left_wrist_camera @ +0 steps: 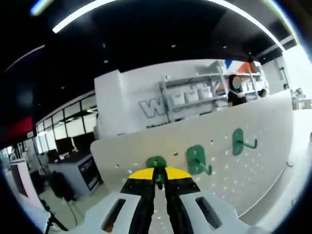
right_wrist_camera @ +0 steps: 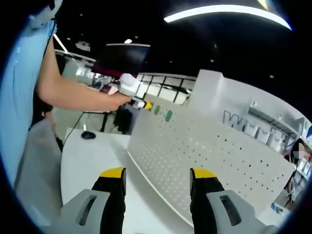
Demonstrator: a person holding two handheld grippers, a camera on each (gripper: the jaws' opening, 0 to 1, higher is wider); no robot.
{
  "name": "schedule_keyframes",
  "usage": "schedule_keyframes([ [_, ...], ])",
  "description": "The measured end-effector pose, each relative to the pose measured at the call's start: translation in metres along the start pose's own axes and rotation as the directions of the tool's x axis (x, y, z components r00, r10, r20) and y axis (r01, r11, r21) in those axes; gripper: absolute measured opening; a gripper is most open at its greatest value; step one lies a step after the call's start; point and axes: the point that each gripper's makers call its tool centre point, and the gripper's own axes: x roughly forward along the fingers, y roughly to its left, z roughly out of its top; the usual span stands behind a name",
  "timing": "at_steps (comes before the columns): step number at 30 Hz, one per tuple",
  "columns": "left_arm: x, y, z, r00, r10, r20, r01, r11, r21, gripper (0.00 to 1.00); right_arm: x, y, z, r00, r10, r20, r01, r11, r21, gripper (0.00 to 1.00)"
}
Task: Insert the hook assembly into the mounting plate slot until the hook locks in place.
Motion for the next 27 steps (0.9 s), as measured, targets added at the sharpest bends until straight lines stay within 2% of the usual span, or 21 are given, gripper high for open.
schedule_keyframes([
  [17, -0.009, 0.0, 0.0, 1.0, -0.011, 0.007, 0.011, 1.0, -0.013, 0.18, -0.003, 0.0, 0.002, 1.0, -0.003, 0.002, 0.003, 1.0, 0.0, 0.53],
  [27, -0.018, -0.002, 0.004, 1.0, -0.02, 0.017, 0.021, 1.0, -0.01, 0.2, -0.003, 0.0, 0.003, 1.0, -0.003, 0.002, 0.003, 1.0, -0.002, 0.55],
])
